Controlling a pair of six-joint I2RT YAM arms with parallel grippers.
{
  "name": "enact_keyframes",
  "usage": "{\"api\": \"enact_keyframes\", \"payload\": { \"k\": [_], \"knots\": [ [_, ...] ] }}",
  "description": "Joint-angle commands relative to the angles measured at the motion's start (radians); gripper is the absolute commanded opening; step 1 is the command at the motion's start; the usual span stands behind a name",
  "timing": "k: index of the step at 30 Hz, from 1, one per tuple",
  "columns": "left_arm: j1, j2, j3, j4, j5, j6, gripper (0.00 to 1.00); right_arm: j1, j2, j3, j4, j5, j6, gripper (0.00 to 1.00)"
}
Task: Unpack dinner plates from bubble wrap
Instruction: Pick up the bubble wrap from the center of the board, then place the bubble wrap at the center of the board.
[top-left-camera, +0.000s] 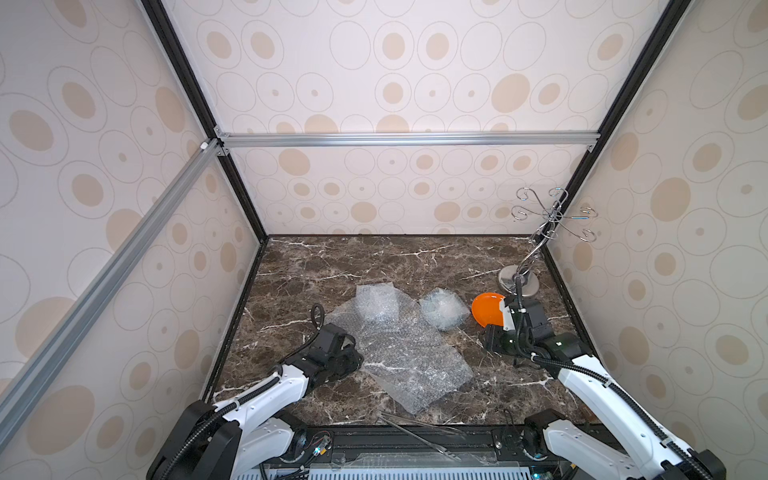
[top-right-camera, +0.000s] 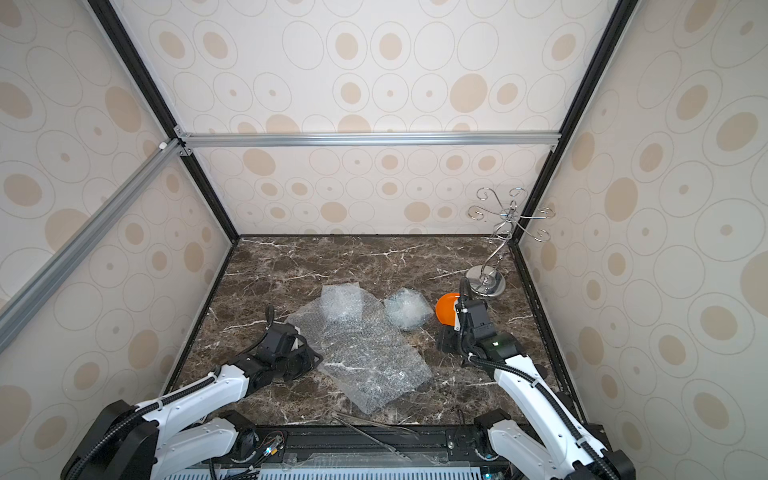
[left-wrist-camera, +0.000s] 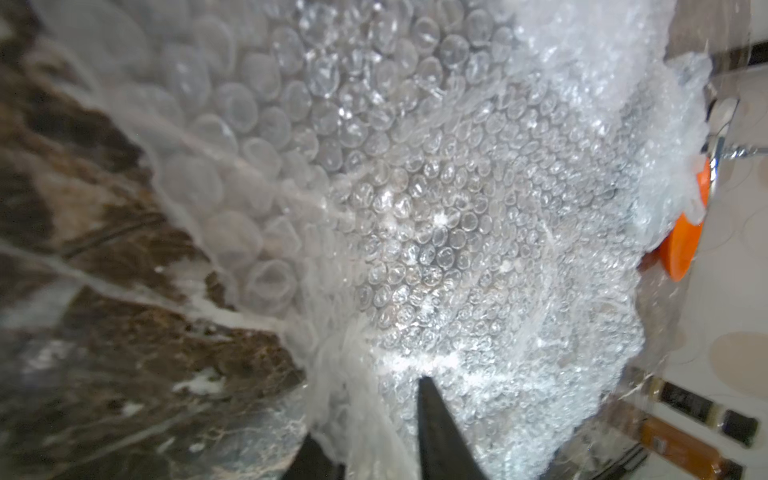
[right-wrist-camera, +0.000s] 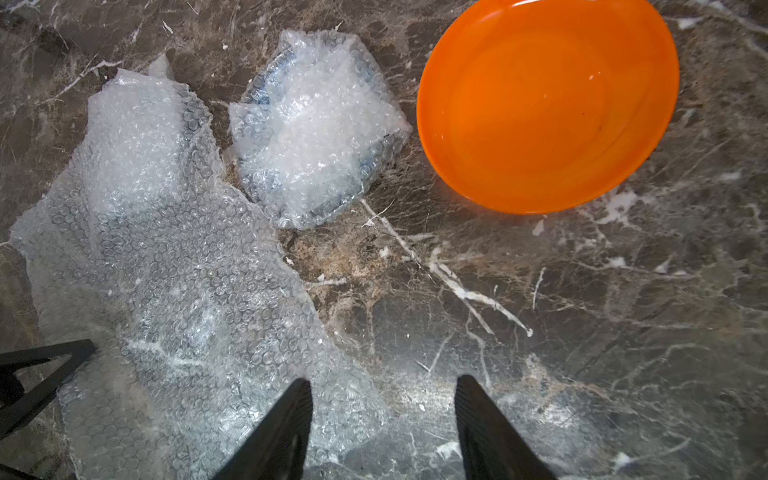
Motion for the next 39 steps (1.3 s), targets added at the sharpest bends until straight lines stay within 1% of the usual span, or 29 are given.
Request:
{"api": "enact_keyframes", "payload": {
  "k": [1, 3, 4, 8, 12, 16, 21, 22, 24, 27, 28, 31, 34, 36, 39],
  "knots": [
    [-0.004, -0.001, 0.069, -0.027, -0.025, 0.035, 0.08, 0.005, -0.013, -0.026, -0.007, -0.012, -0.01, 0.58],
    [-0.001, -0.008, 0.107, -0.083, -0.05, 0.068, 0.02, 0.004, -0.014, -0.037, 0.001, -0.019, -0.008, 0.58],
    [0.004, -0.008, 0.132, -0.115, -0.061, 0.088, 0.0, 0.004, -0.016, -0.042, 0.004, -0.023, -0.01, 0.58],
    [0.059, 0.013, 0.241, -0.218, -0.053, 0.198, 0.0, 0.005, -0.024, -0.048, 0.003, -0.04, -0.011, 0.58],
    [0.151, 0.068, 0.384, -0.336, -0.034, 0.351, 0.0, 0.005, -0.031, -0.044, -0.012, -0.044, -0.02, 0.58],
    [0.23, 0.156, 0.532, -0.458, -0.058, 0.495, 0.0, 0.004, -0.037, -0.042, -0.019, -0.053, -0.027, 0.58],
    [0.319, 0.256, 0.691, -0.554, -0.098, 0.61, 0.0, 0.005, -0.04, -0.04, -0.027, -0.062, -0.028, 0.58],
    [0.337, 0.277, 0.723, -0.574, -0.13, 0.625, 0.0, 0.005, -0.039, -0.036, -0.032, -0.063, -0.031, 0.59],
    [0.377, 0.312, 0.767, -0.595, -0.159, 0.658, 0.0, 0.004, -0.034, -0.026, -0.043, -0.068, -0.036, 0.58],
    [0.443, 0.359, 0.814, -0.602, -0.144, 0.697, 0.0, 0.004, -0.032, -0.012, -0.057, -0.076, -0.044, 0.59],
    [0.46, 0.378, 0.831, -0.609, -0.158, 0.706, 0.0, 0.005, -0.031, -0.005, -0.064, -0.077, -0.048, 0.58],
    [0.504, 0.427, 0.864, -0.616, -0.199, 0.738, 0.0, 0.004, -0.029, 0.012, -0.083, -0.076, -0.059, 0.59],
    [0.562, 0.486, 0.887, -0.631, -0.204, 0.771, 0.0, 0.005, -0.031, 0.021, -0.094, -0.078, -0.061, 0.59],
    [0.59, 0.52, 0.905, -0.634, -0.233, 0.792, 0.0, 0.005, -0.032, 0.021, -0.096, -0.081, -0.06, 0.58],
    [0.638, 0.553, 0.933, -0.641, -0.268, 0.792, 0.0, 0.003, -0.036, 0.015, -0.097, -0.088, -0.052, 0.59]
  ]
}}
